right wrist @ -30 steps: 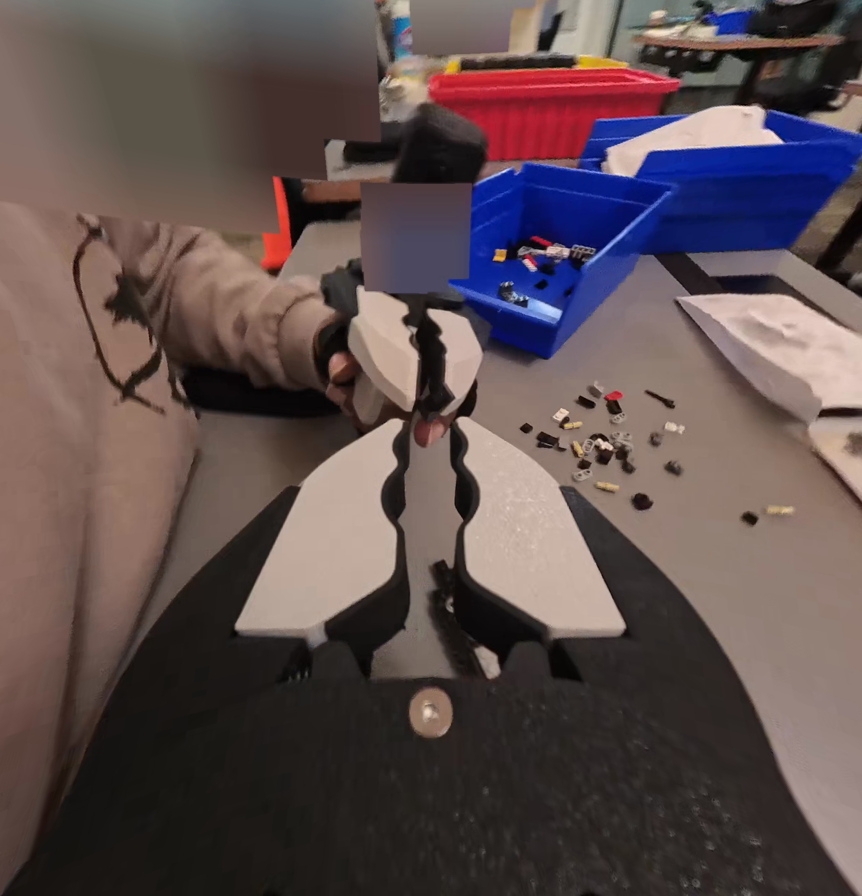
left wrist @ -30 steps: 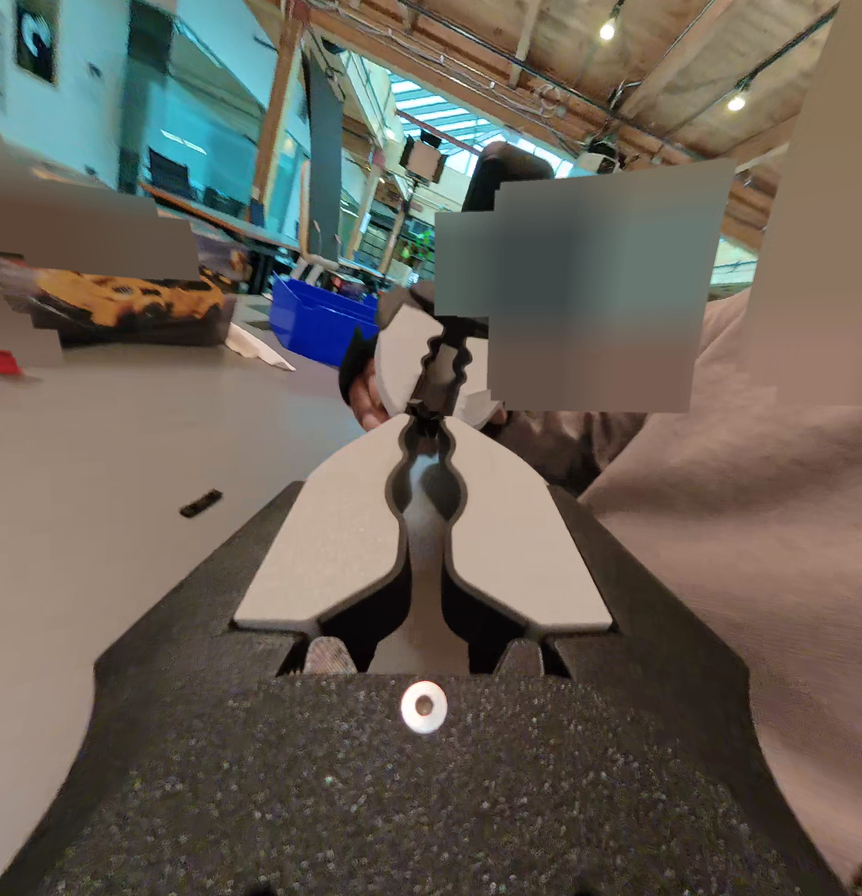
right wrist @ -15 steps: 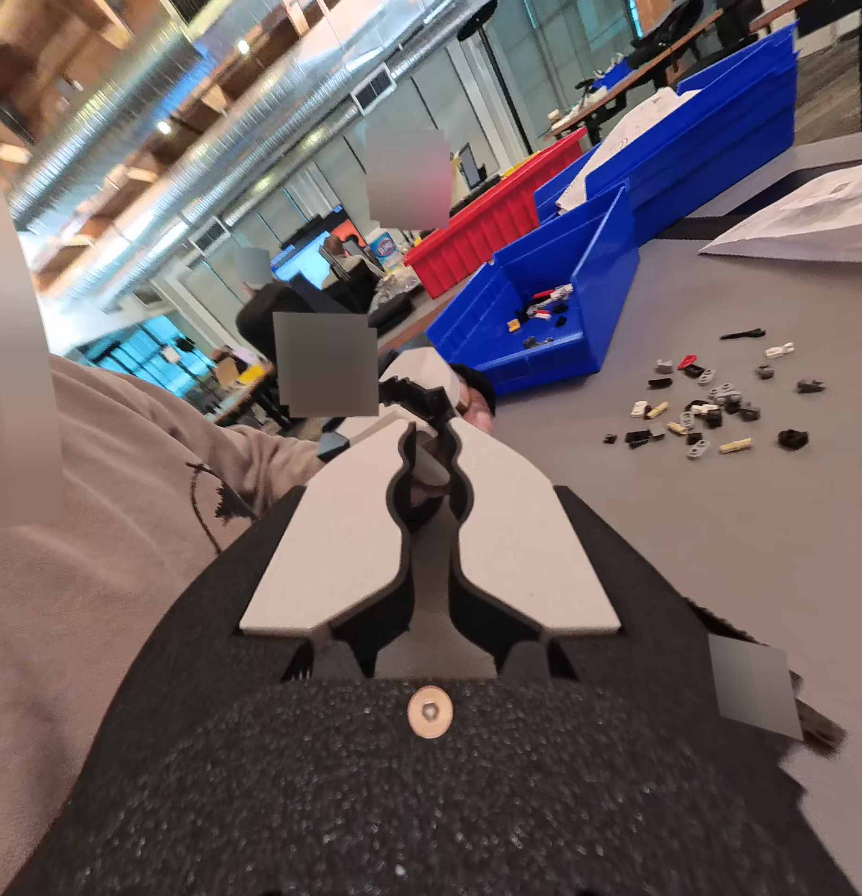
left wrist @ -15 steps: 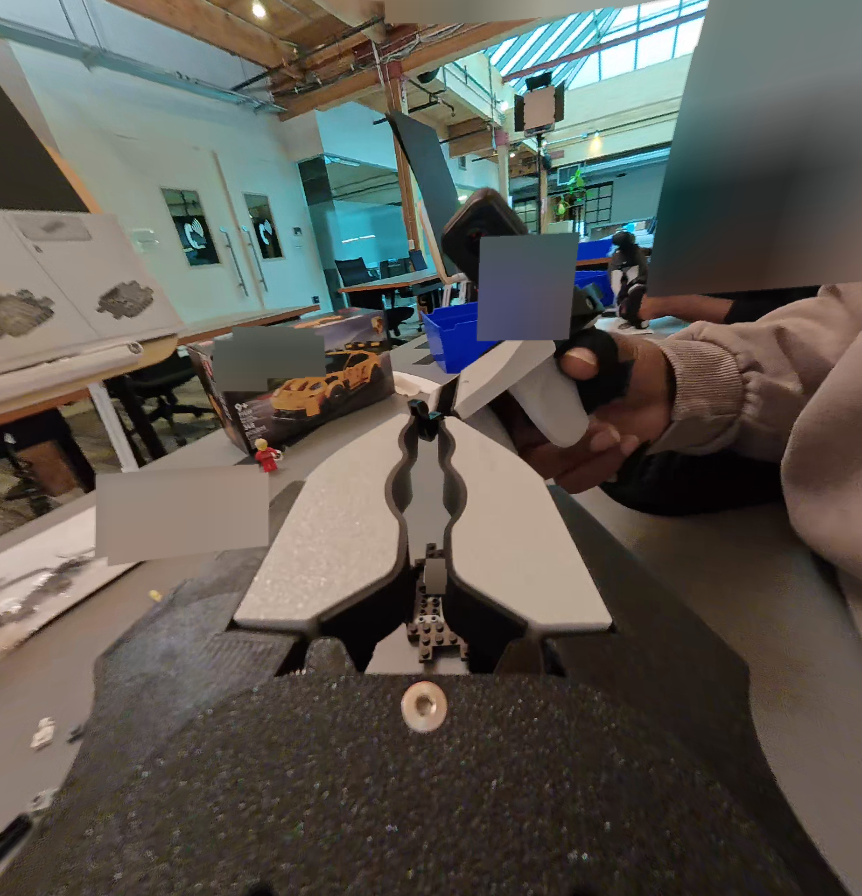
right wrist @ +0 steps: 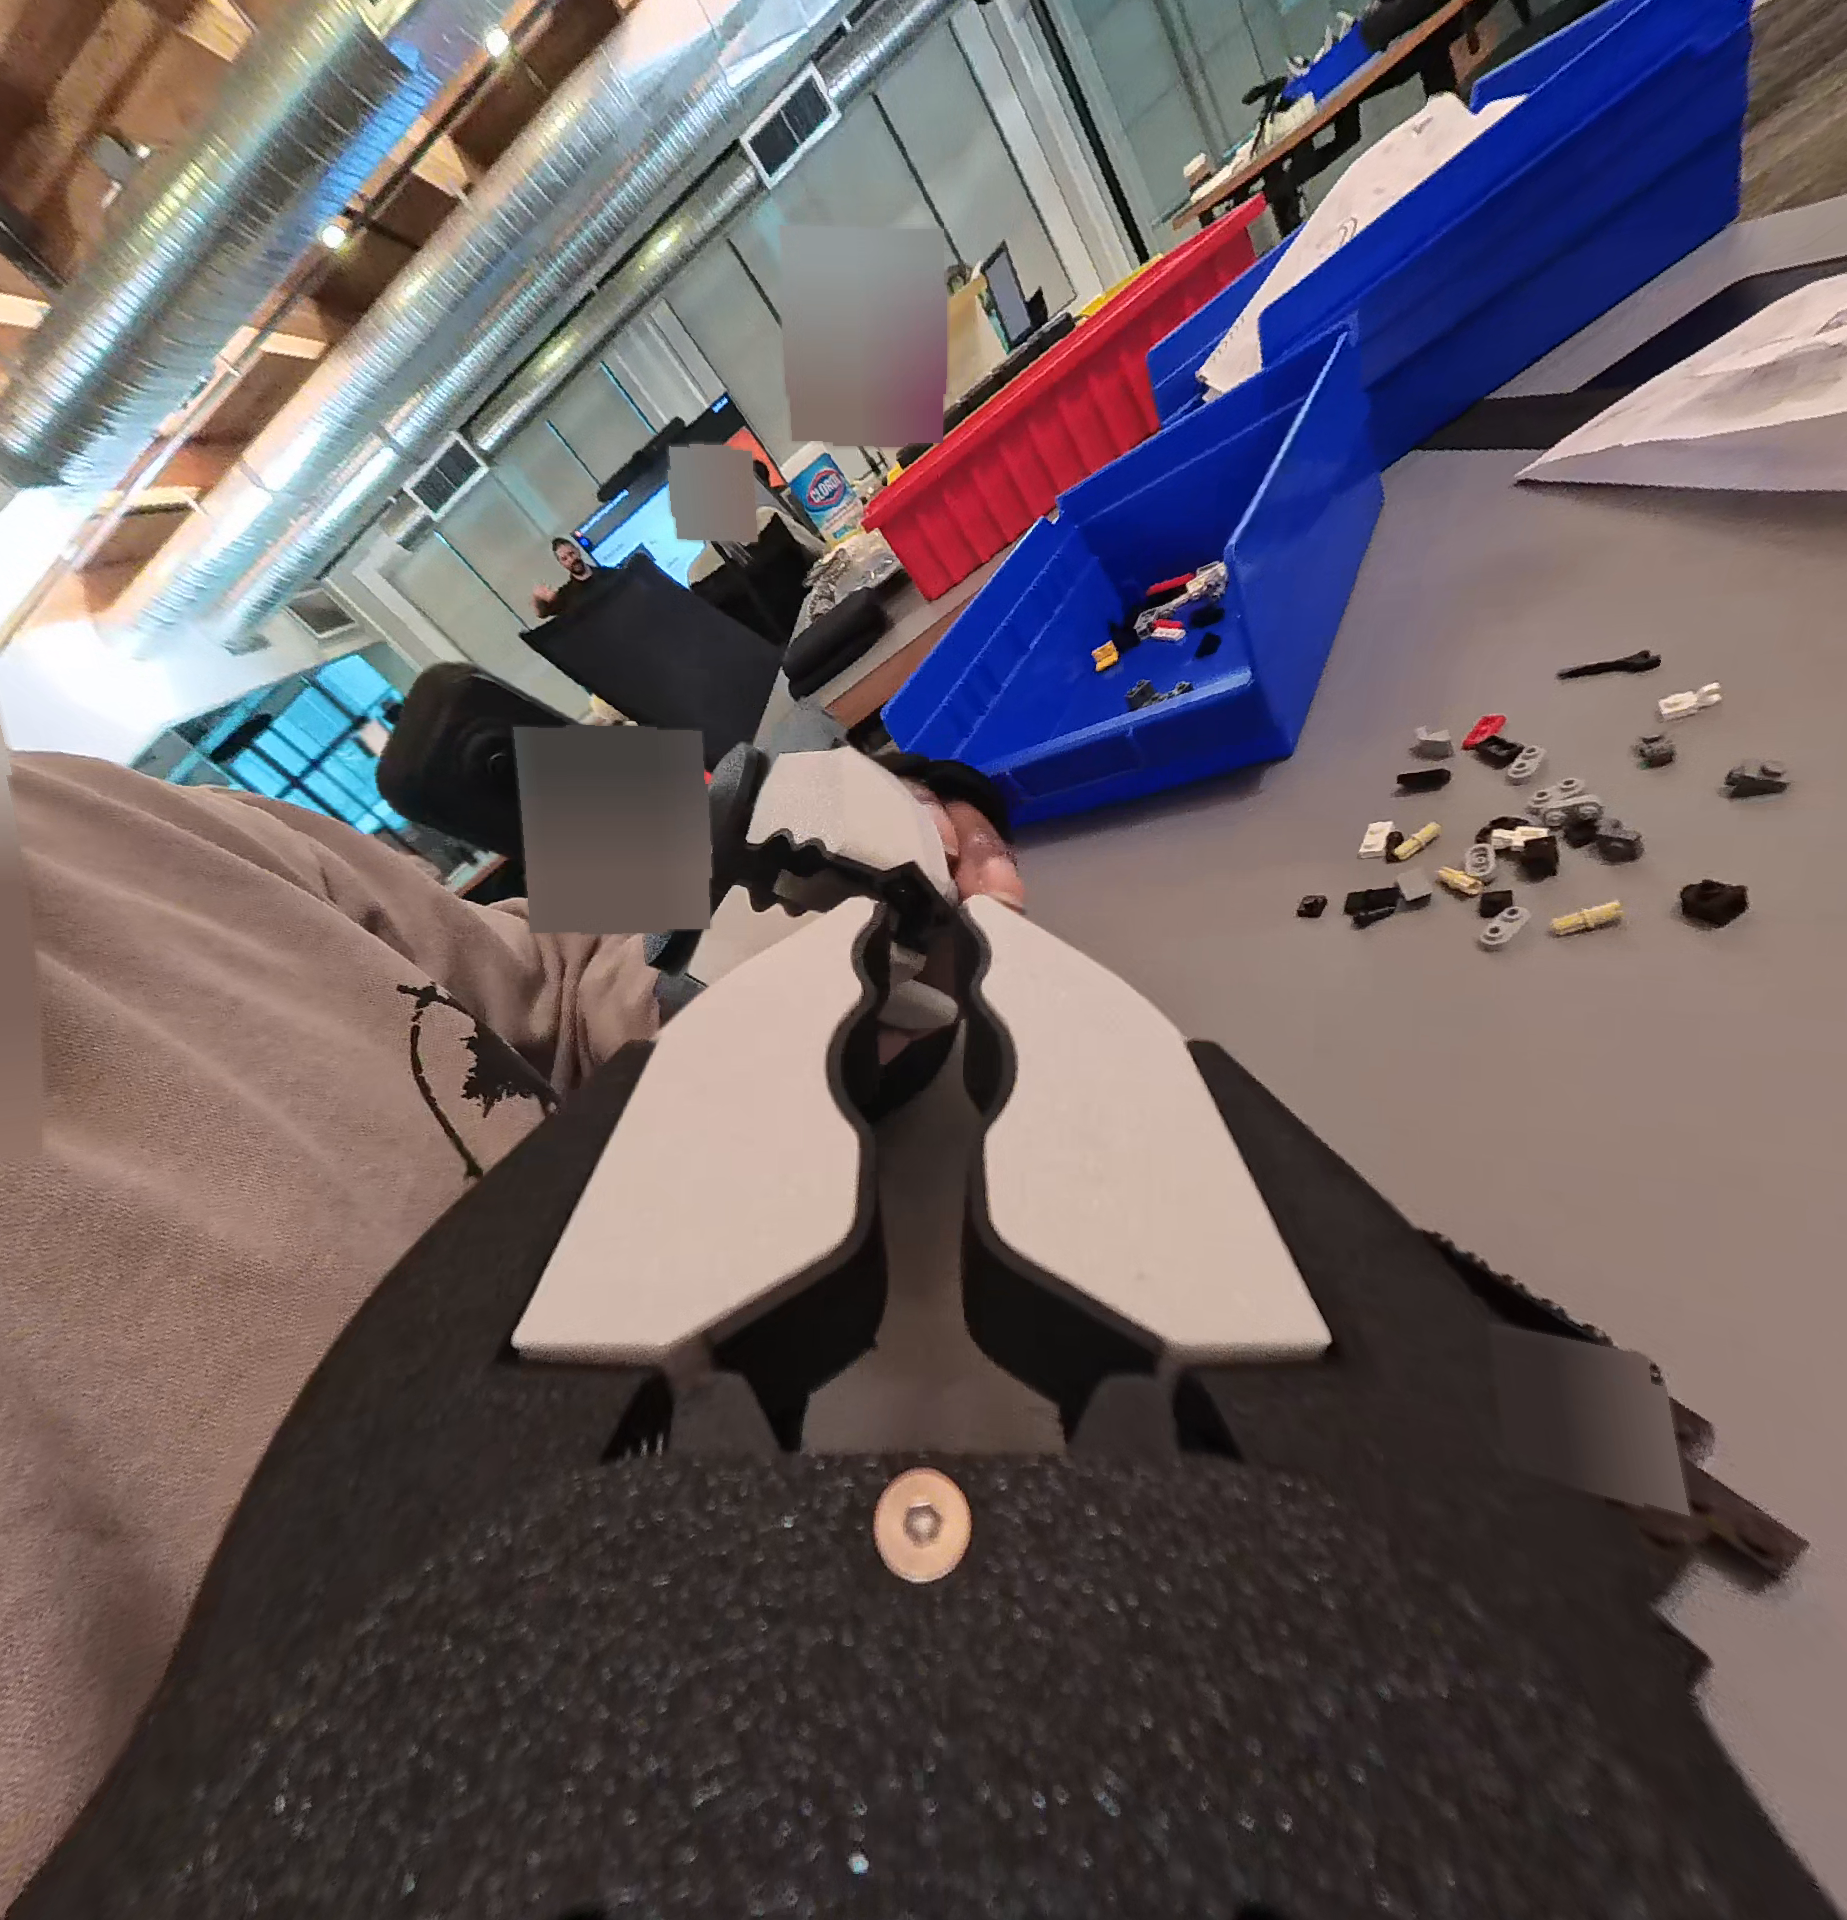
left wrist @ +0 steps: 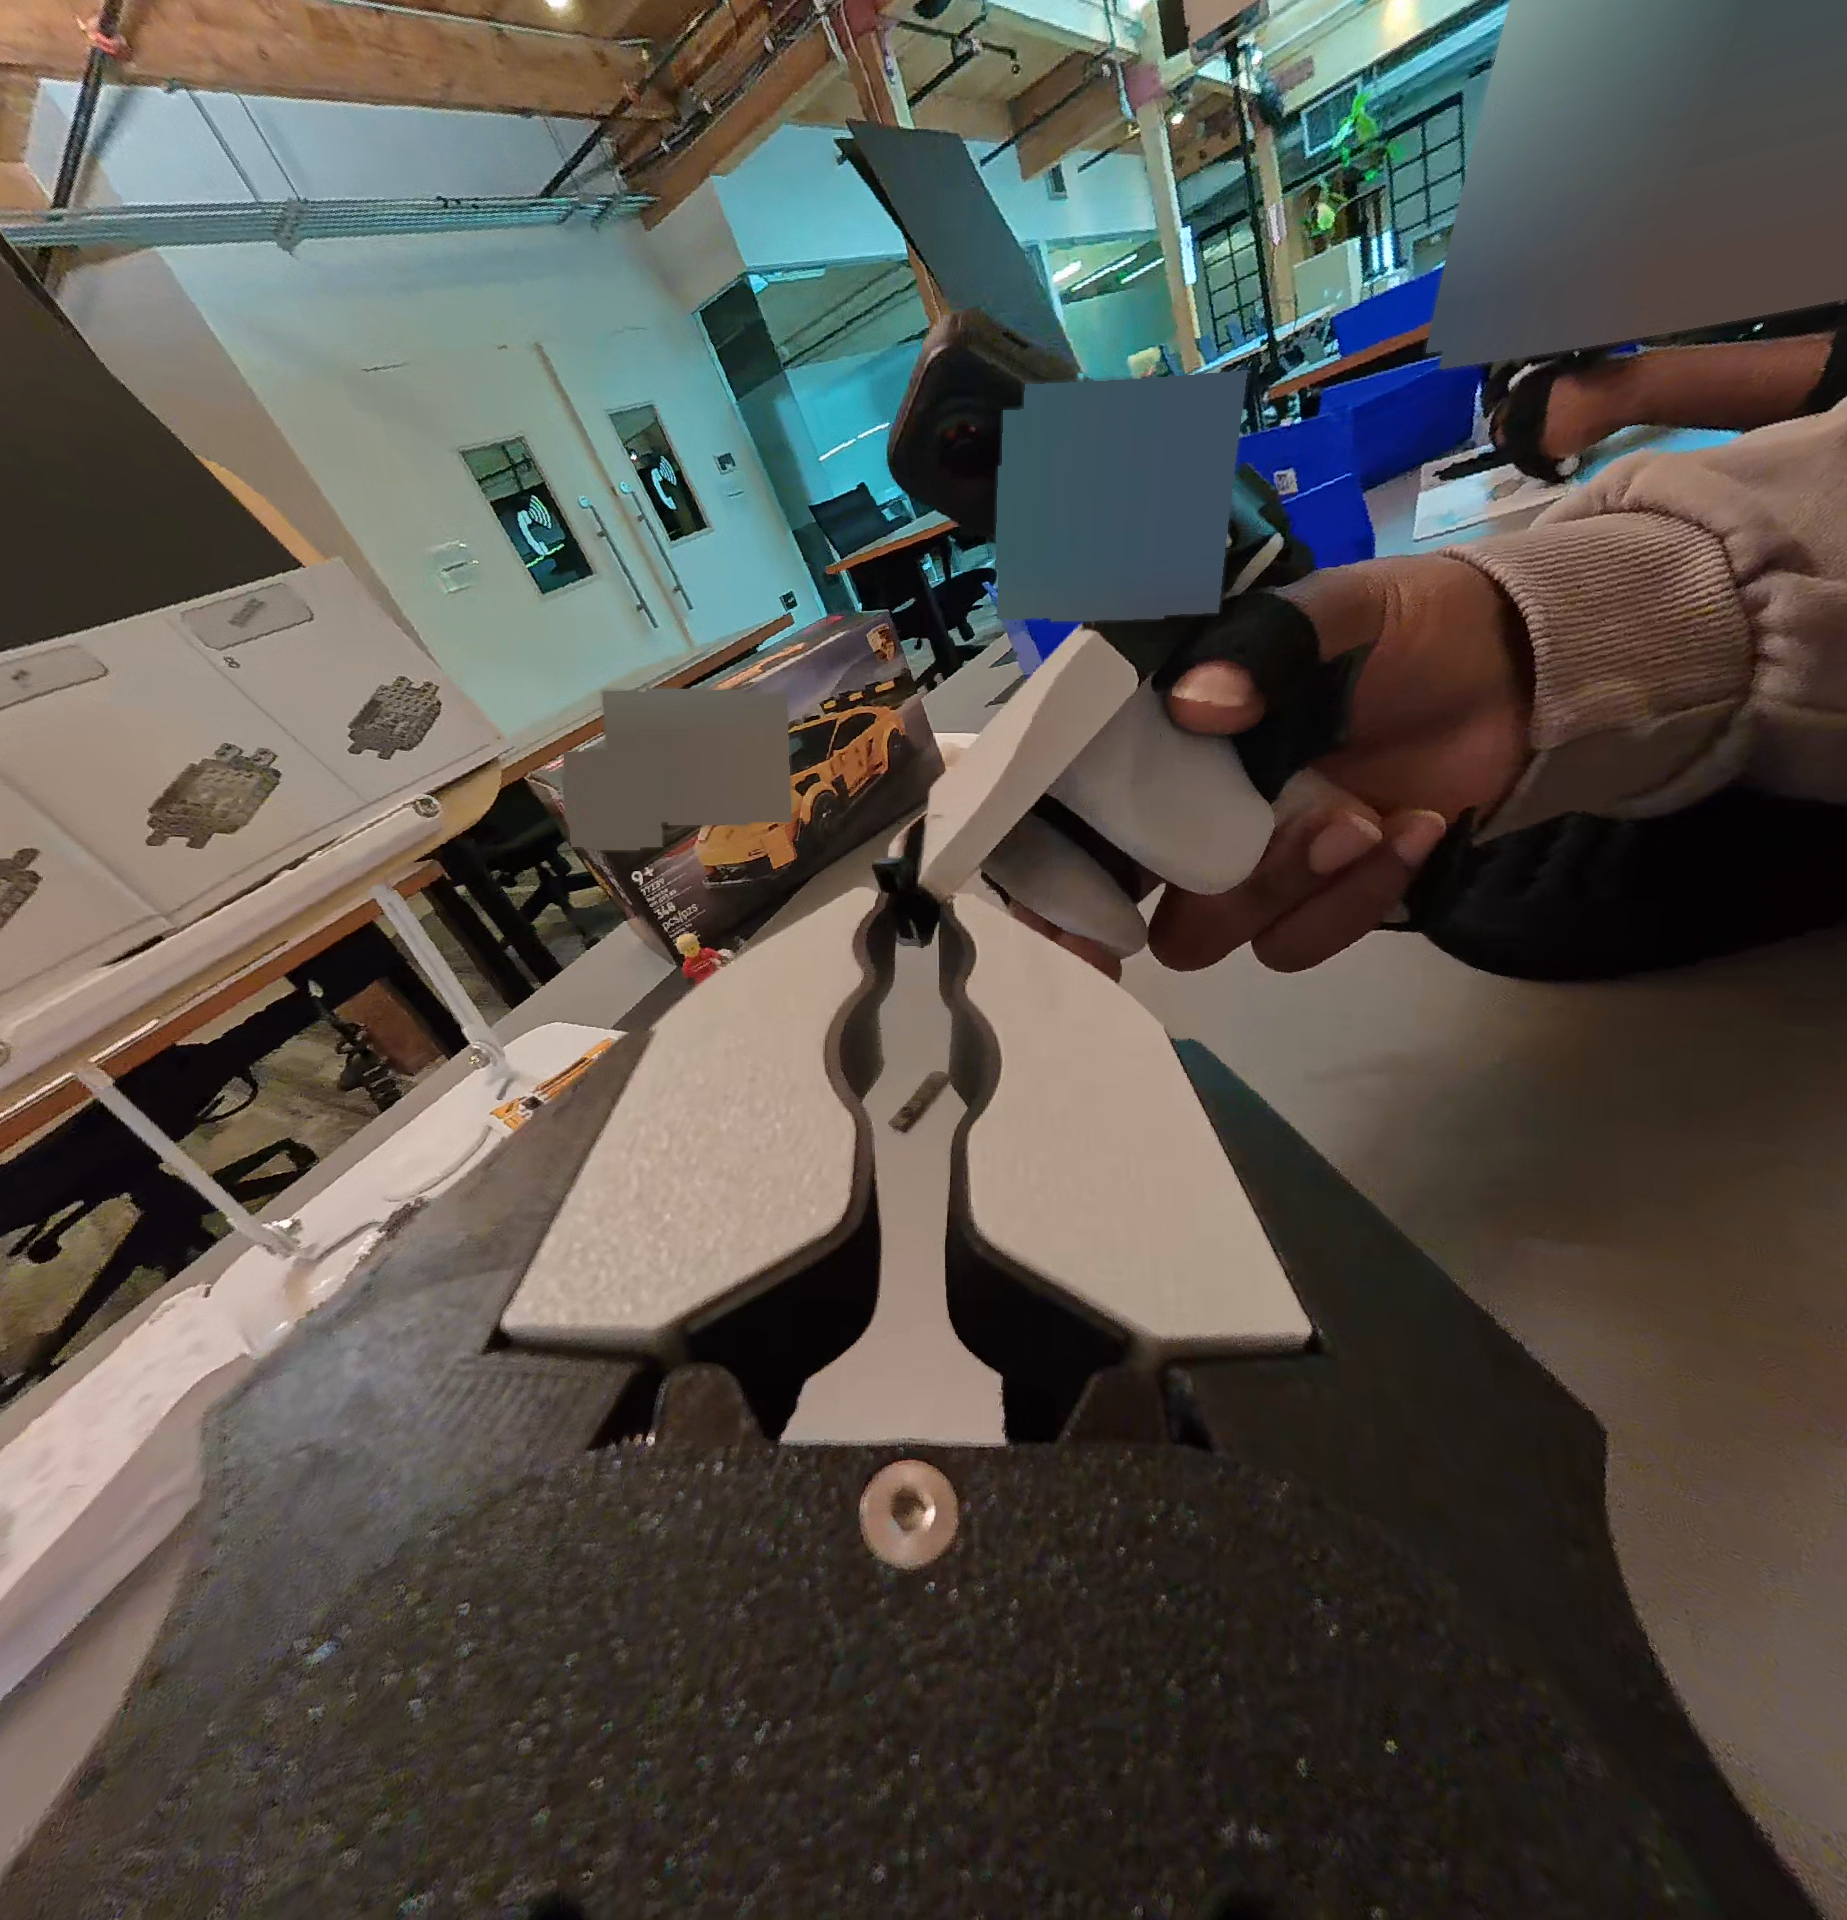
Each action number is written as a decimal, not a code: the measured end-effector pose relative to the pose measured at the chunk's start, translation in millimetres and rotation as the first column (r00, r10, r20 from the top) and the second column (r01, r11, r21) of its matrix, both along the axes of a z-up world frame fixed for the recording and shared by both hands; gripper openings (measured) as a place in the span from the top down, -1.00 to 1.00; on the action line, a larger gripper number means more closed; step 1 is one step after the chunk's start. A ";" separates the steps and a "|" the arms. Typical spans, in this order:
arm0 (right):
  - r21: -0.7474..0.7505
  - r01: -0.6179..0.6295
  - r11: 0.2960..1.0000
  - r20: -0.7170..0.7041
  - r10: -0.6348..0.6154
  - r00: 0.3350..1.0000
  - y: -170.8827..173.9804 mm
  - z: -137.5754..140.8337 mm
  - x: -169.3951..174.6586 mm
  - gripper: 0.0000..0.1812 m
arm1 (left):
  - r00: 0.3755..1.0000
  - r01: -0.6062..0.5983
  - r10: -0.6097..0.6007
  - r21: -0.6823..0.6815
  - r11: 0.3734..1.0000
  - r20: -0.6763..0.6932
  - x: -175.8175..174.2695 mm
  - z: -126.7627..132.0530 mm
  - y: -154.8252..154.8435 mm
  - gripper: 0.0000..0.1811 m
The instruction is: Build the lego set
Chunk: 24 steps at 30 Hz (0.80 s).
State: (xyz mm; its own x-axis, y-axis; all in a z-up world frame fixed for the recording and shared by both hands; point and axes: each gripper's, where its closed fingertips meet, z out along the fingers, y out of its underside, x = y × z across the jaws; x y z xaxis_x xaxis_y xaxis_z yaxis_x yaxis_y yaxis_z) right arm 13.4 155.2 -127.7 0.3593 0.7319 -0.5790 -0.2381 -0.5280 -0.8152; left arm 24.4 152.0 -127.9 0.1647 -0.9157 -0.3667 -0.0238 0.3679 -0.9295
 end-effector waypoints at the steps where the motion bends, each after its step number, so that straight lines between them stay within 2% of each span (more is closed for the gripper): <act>1: -0.002 0.001 1.000 0.010 -0.001 1.000 0.8 -1.2 0.2 0.89 | 1.000 -0.009 0.009 0.003 1.000 -0.010 0.1 -1.0 0.8 0.92; 5: 0.053 -0.038 0.998 0.113 0.032 0.993 0.3 -5.7 2.4 0.91 | 0.999 0.030 -0.031 -0.044 0.999 -0.029 1.3 -5.9 -0.2 0.91; 7: 0.071 -0.089 0.993 0.244 0.069 0.967 1.6 -13.3 11.3 0.91 | 0.998 0.049 -0.053 -0.099 0.994 -0.038 0.2 -9.3 4.1 0.89; 8: 0.076 -0.114 0.991 0.353 0.080 0.932 4.4 -21.3 19.0 0.91 | 0.997 0.051 -0.058 -0.130 0.990 -0.055 -1.3 -12.6 8.8 0.88; 10: 0.055 -0.186 0.981 0.614 0.114 0.781 8.6 -46.7 36.9 0.91 | 0.992 0.025 -0.048 -0.195 0.980 -0.116 -5.0 -23.9 22.0 0.86; 12: -0.020 -0.273 0.962 0.783 0.185 0.594 7.9 -71.0 48.9 0.91 | 0.979 0.007 -0.056 -0.238 0.971 -0.198 -6.9 -40.0 29.8 0.85; 14: -0.097 -0.347 0.933 0.871 0.248 0.424 7.4 -91.9 54.1 0.91 | 0.949 -0.002 -0.089 -0.291 0.957 -0.301 -5.5 -61.8 29.4 0.79; 16: -0.167 -0.409 0.897 0.904 0.305 0.300 6.4 -106.3 53.2 0.91 | 0.909 -0.014 -0.125 -0.329 0.944 -0.398 -3.3 -84.0 23.8 0.70; 18: -0.216 -0.454 0.865 0.917 0.340 0.211 7.7 -116.0 51.1 0.91 | 0.867 -0.029 -0.148 -0.344 0.938 -0.475 -1.8 -102.9 17.9 0.63; 21: -0.270 -0.498 0.824 0.921 0.372 0.115 10.7 -127.8 46.8 0.91 | 0.827 -0.049 -0.173 -0.376 0.925 -0.534 -0.3 -119.2 11.8 0.59; 24: -0.305 -0.523 0.796 0.918 0.391 0.061 12.7 -135.1 43.5 0.91 | 0.808 -0.070 -0.185 -0.402 0.913 -0.559 -2.3 -126.4 12.3 0.58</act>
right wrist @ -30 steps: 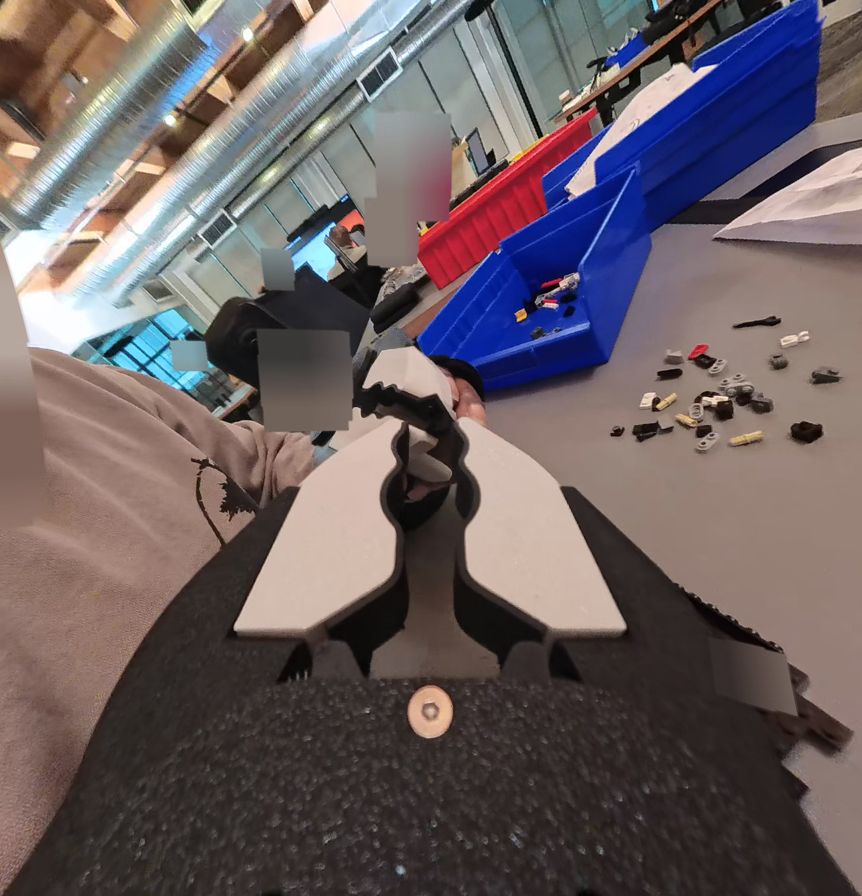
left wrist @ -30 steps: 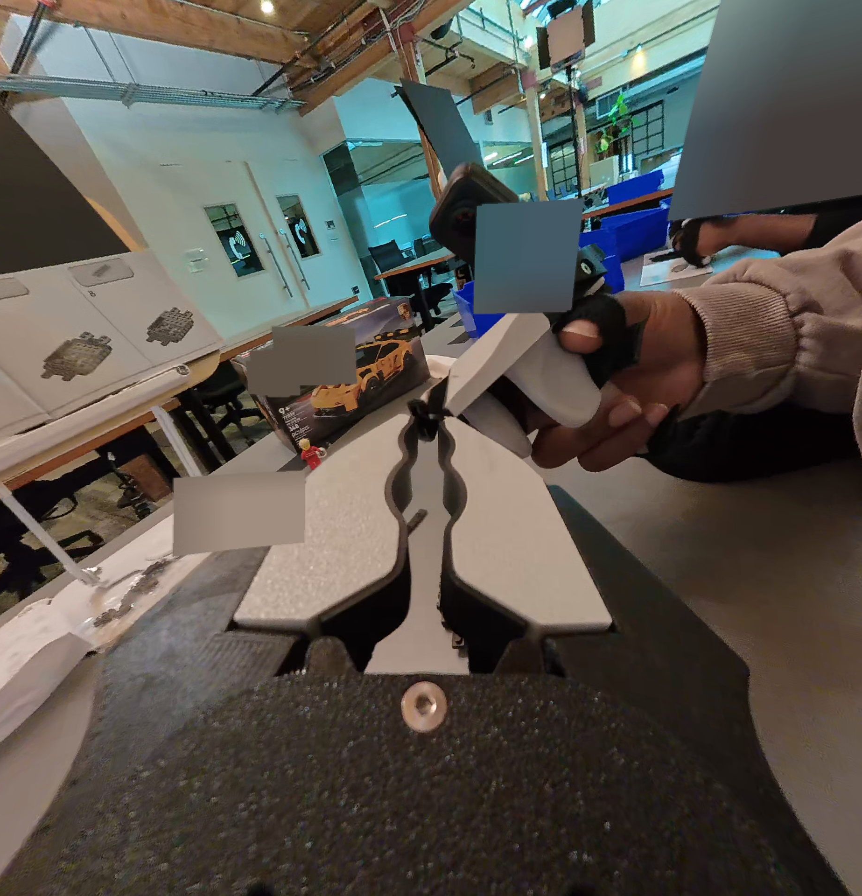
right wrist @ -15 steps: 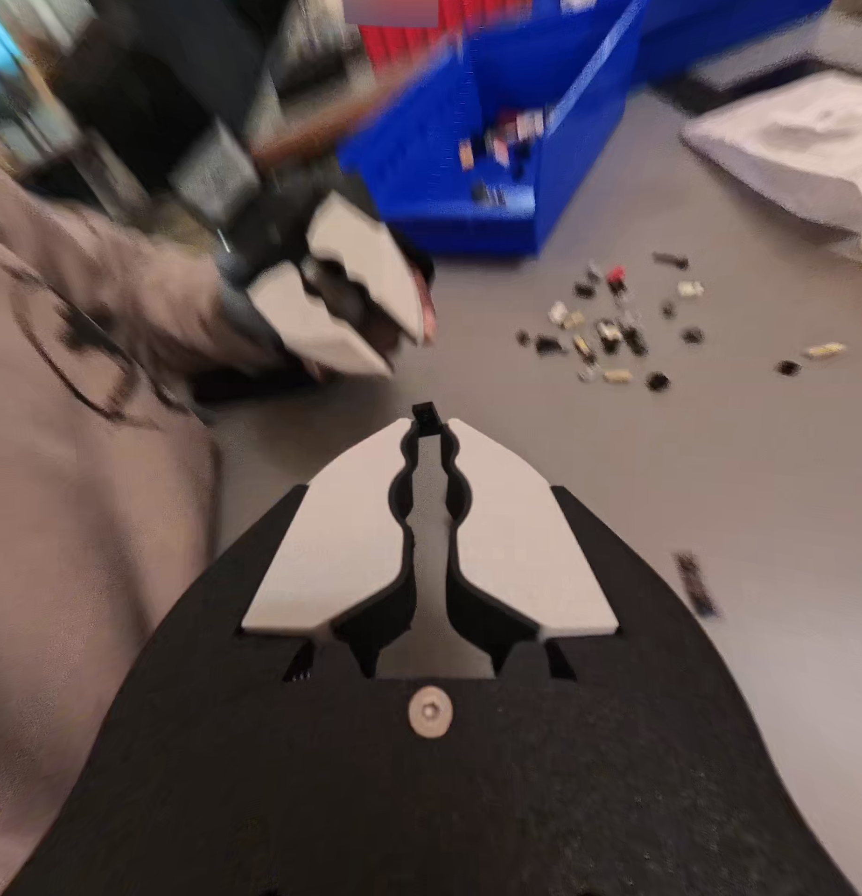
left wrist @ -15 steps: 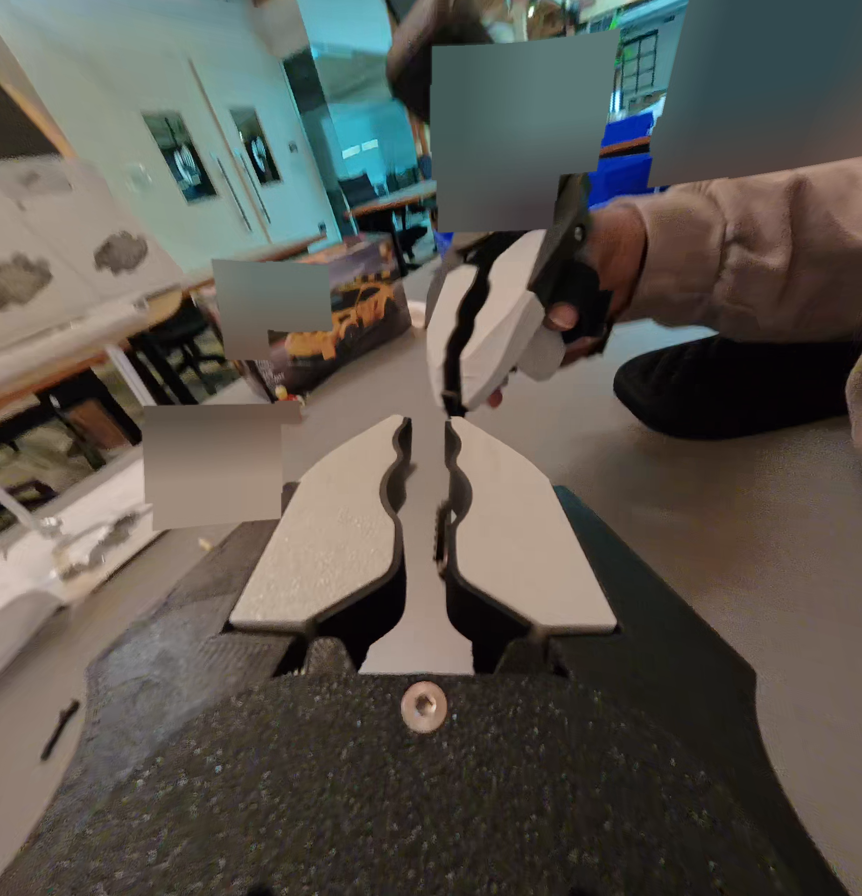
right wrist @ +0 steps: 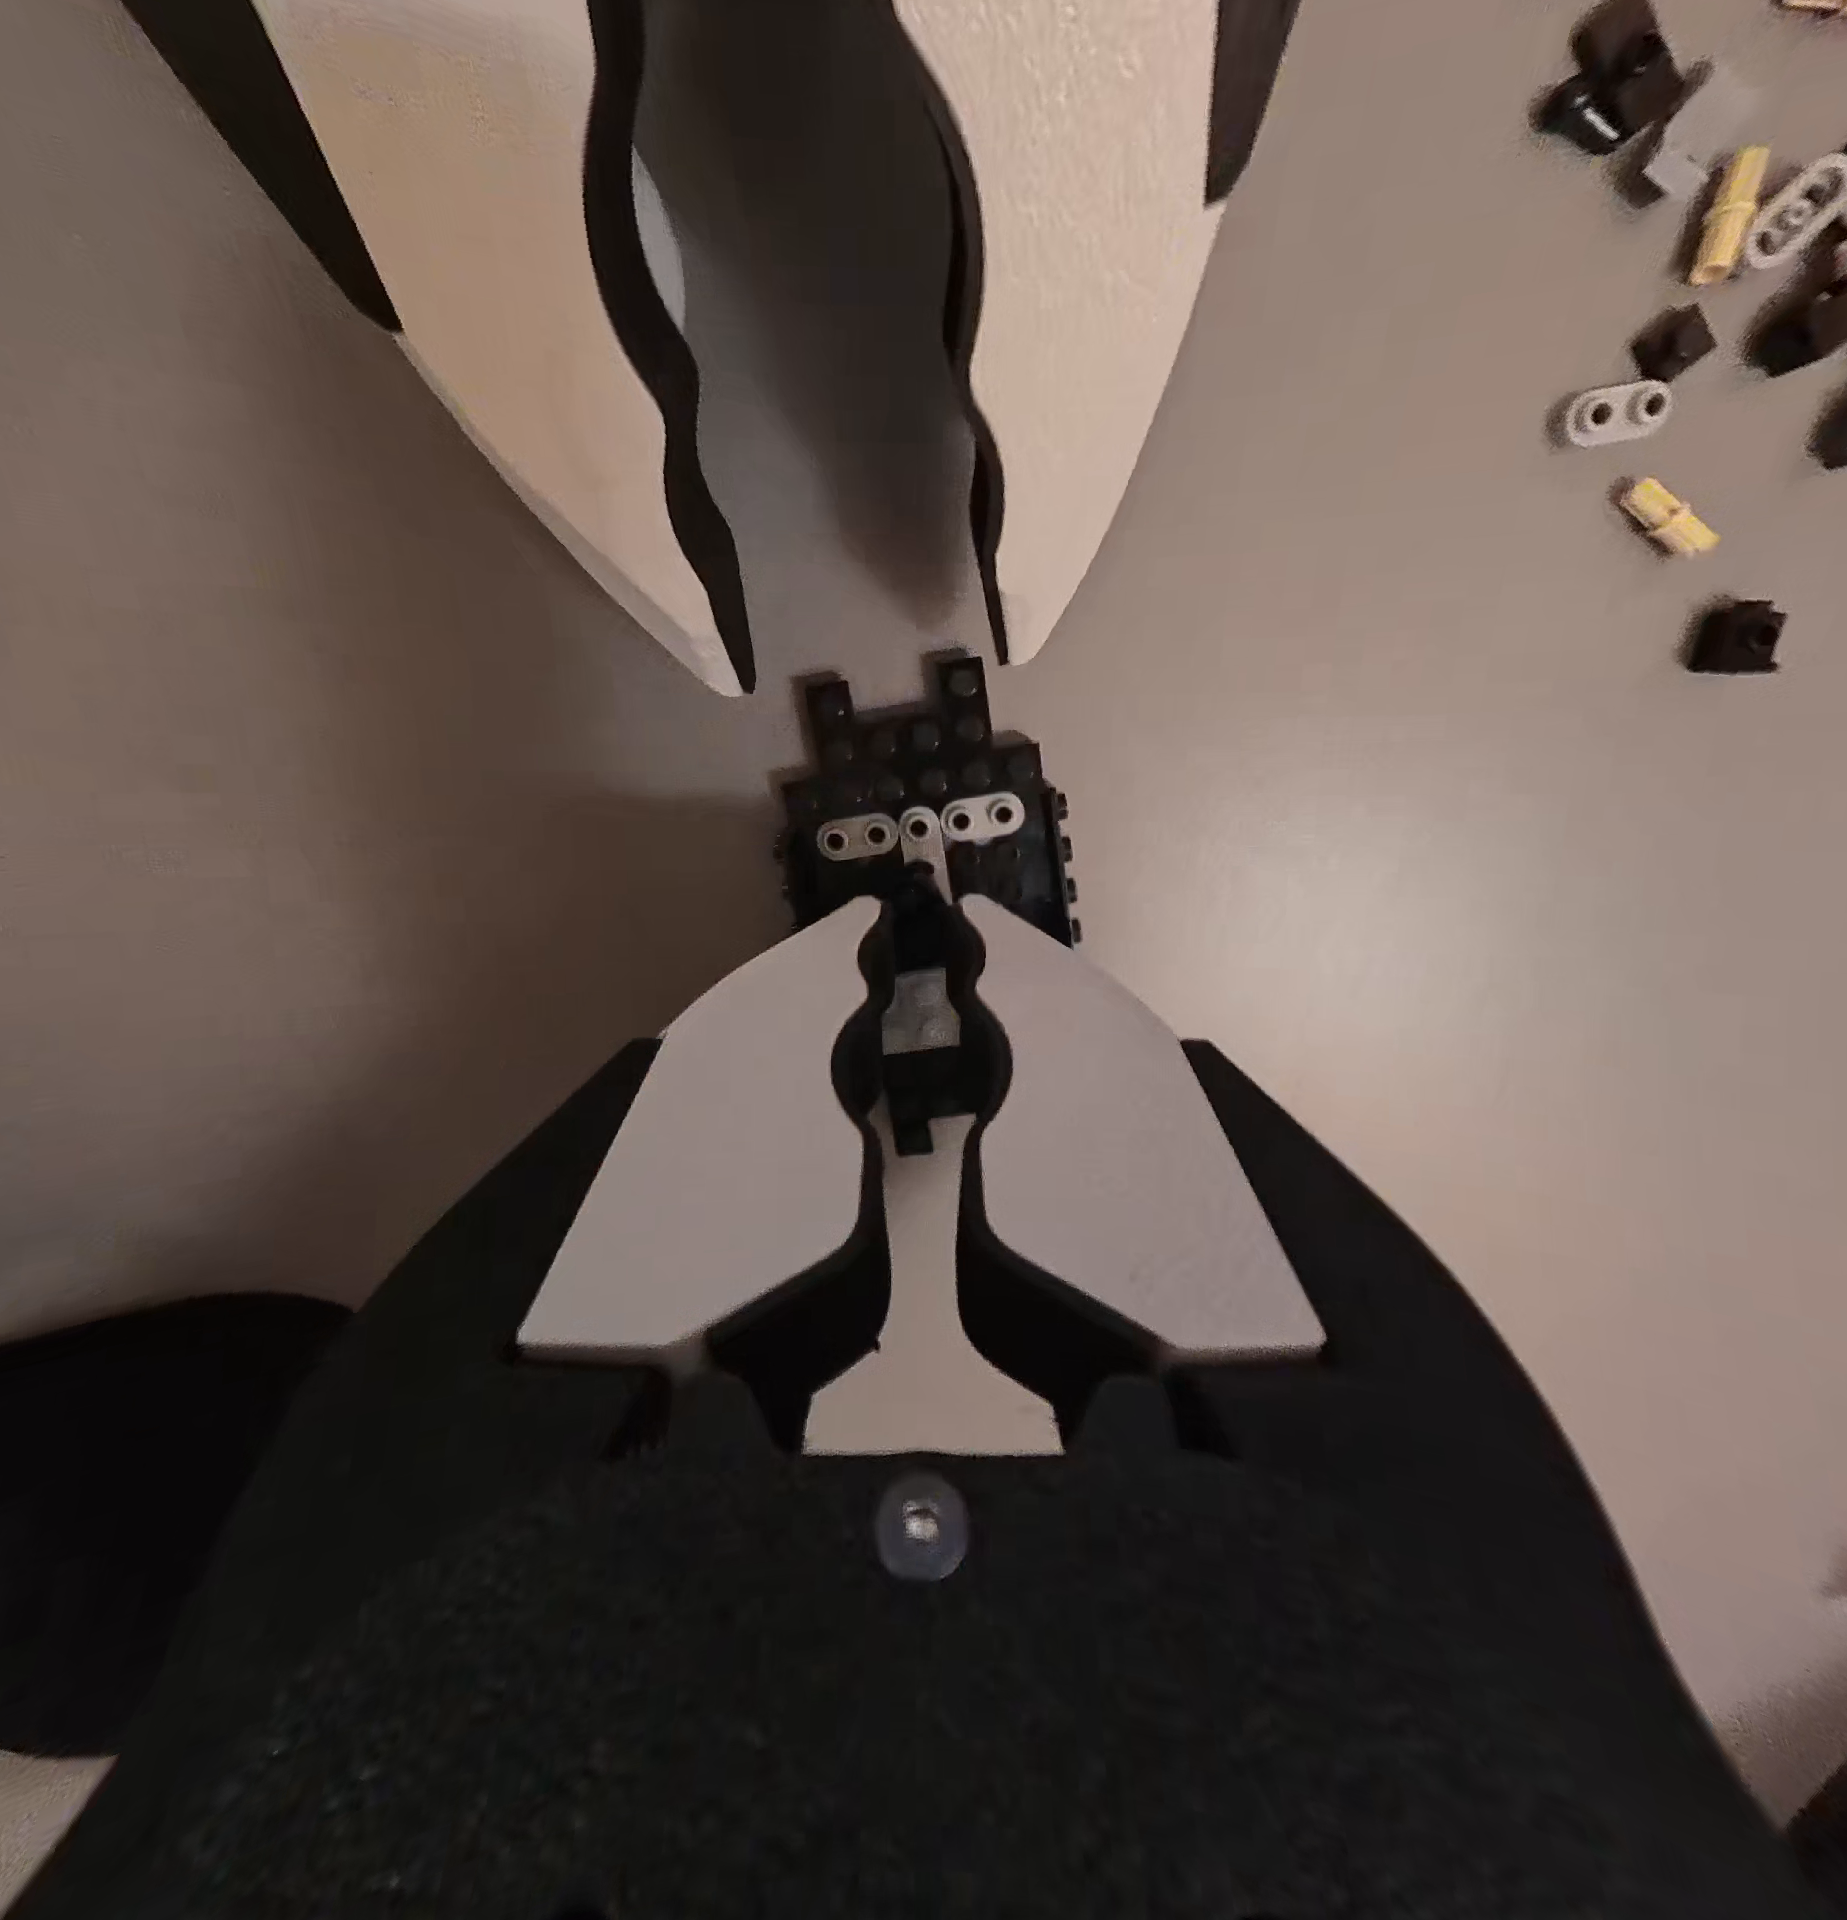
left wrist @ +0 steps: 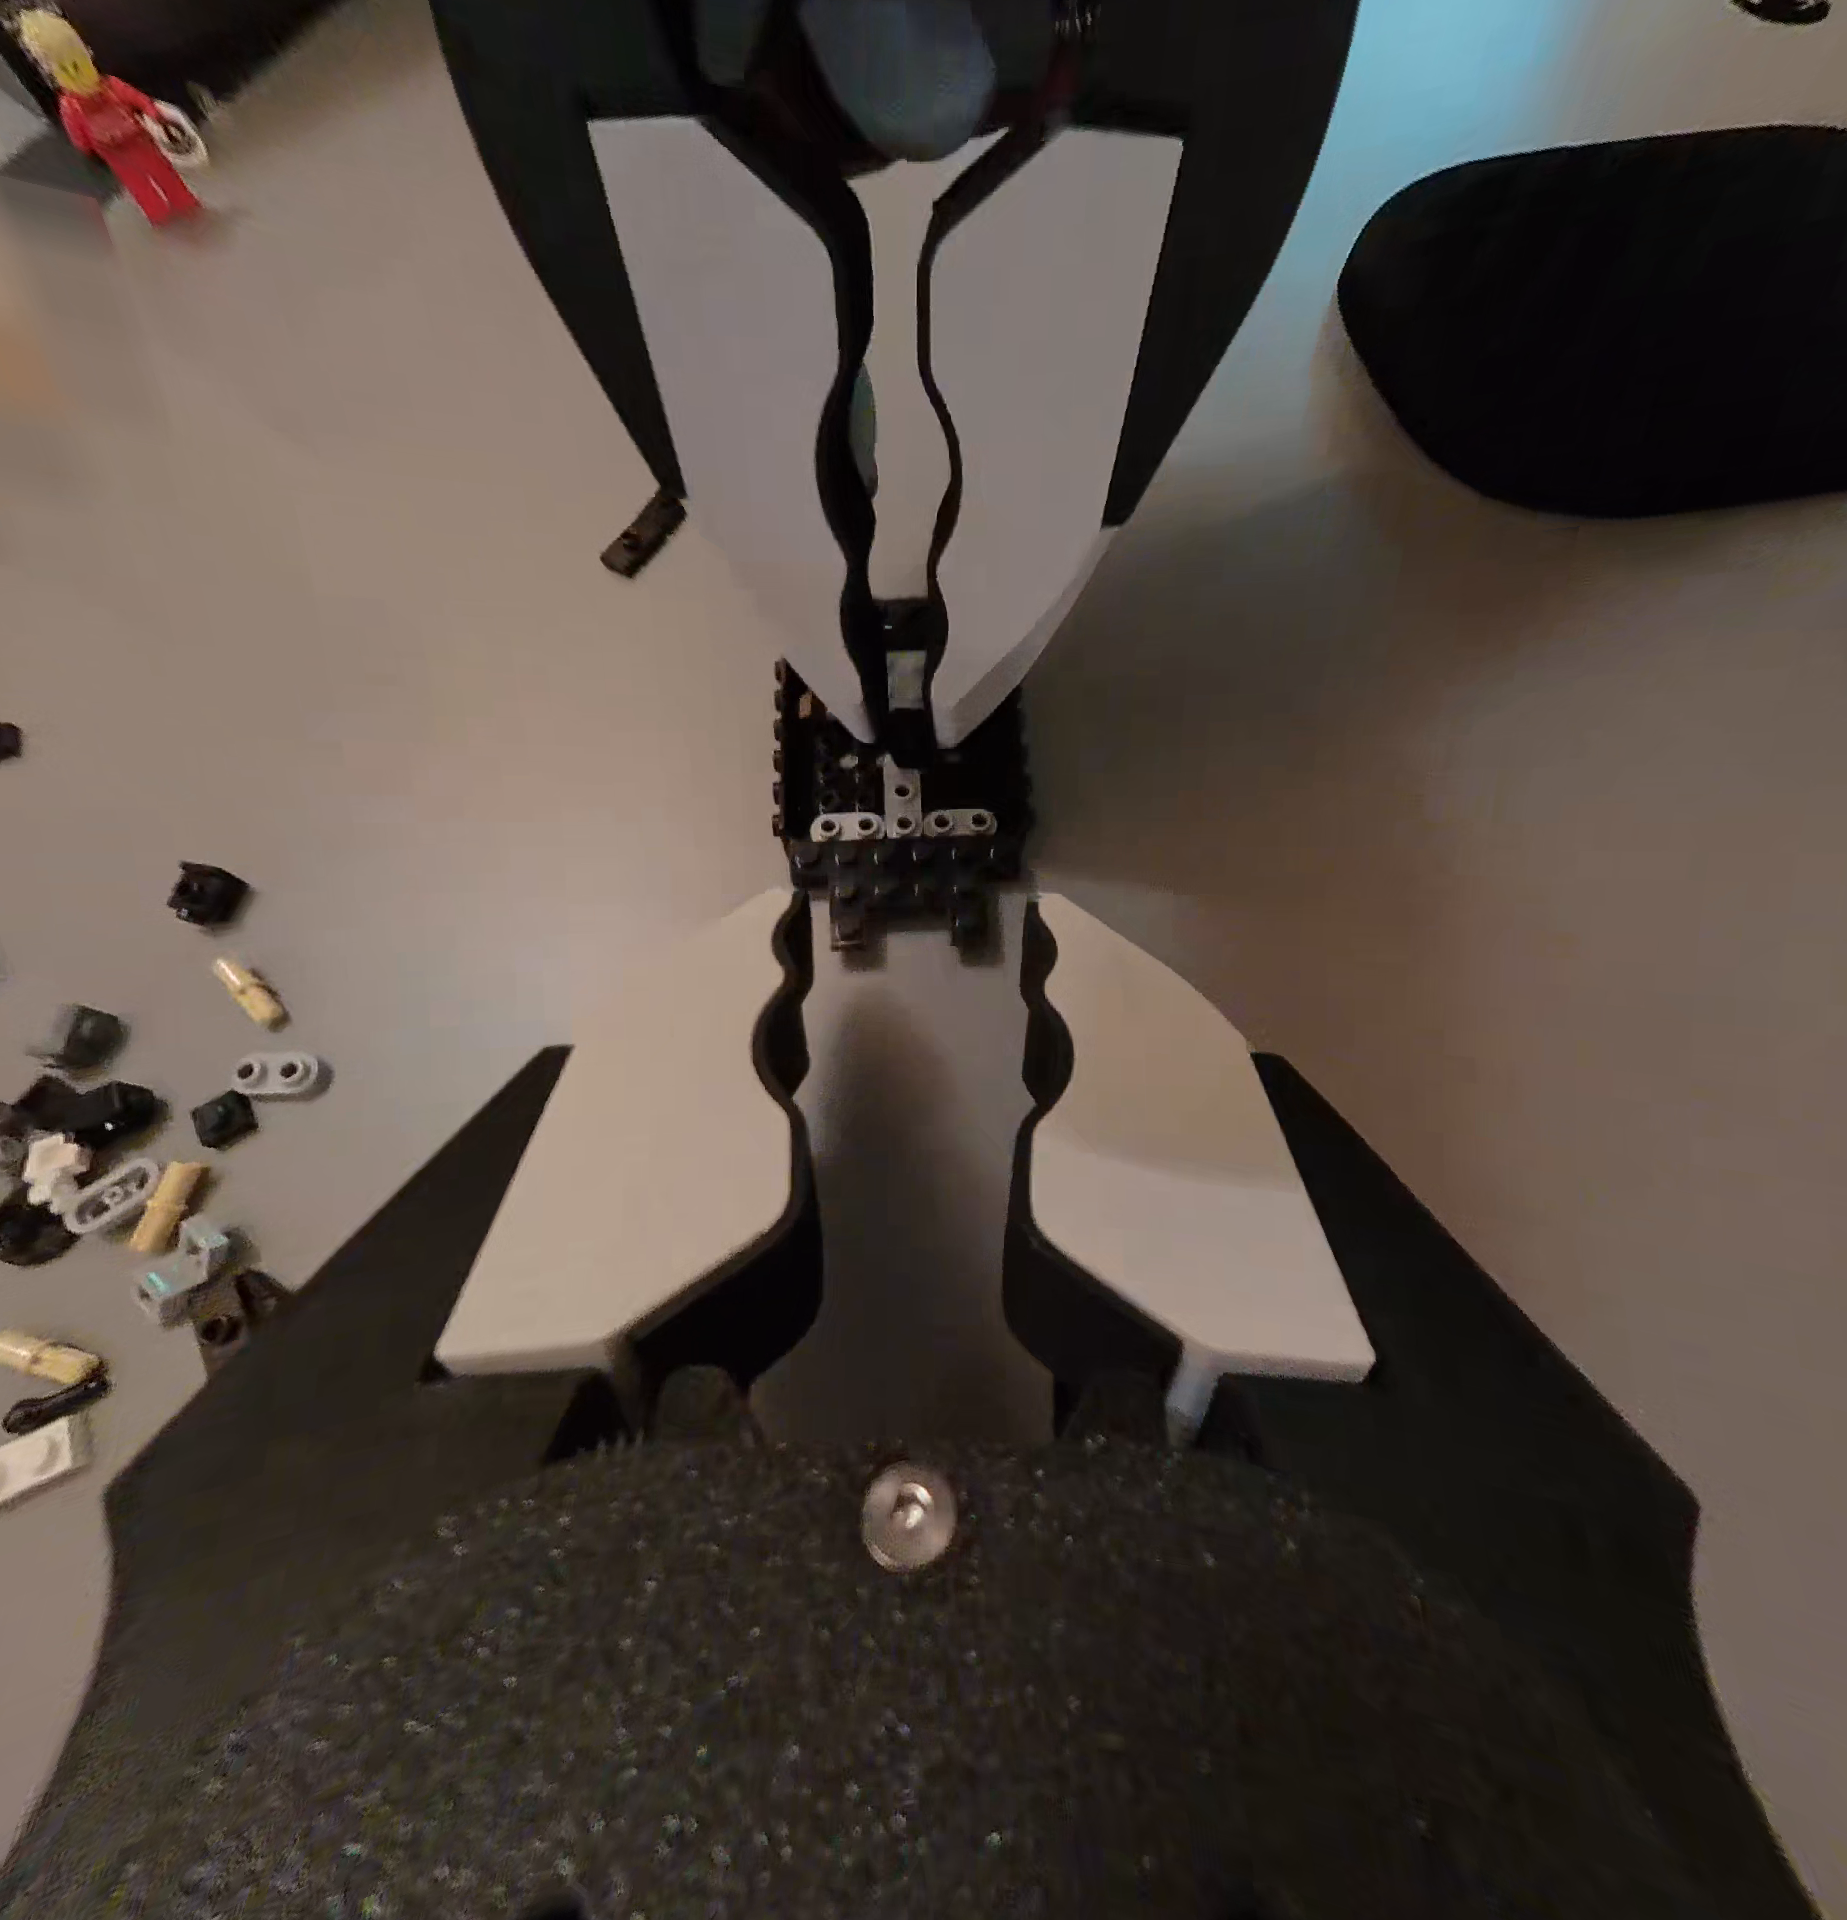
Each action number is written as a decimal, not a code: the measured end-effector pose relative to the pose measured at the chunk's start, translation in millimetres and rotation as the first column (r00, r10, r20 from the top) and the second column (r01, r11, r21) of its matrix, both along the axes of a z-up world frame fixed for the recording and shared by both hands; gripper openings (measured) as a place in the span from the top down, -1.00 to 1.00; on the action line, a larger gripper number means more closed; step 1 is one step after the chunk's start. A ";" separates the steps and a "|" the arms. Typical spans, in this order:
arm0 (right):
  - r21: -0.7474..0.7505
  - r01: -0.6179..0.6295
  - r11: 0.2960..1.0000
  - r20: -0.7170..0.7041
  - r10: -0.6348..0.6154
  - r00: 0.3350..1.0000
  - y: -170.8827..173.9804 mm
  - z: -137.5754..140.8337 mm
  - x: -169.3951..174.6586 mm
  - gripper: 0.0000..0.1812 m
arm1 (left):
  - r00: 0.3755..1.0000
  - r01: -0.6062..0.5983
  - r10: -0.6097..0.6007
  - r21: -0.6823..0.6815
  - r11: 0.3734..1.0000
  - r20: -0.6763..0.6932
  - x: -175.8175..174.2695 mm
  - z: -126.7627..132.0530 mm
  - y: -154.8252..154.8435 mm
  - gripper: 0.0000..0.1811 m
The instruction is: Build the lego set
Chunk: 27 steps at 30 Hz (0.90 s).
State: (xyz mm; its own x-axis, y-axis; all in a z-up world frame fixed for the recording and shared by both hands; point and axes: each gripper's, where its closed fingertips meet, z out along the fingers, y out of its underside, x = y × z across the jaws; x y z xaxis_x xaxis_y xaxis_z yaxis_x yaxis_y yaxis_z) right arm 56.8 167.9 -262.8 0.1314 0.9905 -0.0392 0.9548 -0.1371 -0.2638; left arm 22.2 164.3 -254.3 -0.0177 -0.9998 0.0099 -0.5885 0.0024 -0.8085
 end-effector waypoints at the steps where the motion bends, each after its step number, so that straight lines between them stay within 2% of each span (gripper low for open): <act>1: -0.003 -0.008 1.000 0.014 0.008 1.000 0.6 -2.0 0.2 0.91 | 1.000 -0.005 0.005 -0.005 1.000 -0.006 -1.2 -1.1 1.3 0.58; 27: -0.041 -0.002 0.999 0.037 0.003 0.999 3.0 -9.6 3.8 0.91 | 1.000 -0.008 0.008 -0.013 1.000 -0.021 -3.0 -6.7 5.1 0.59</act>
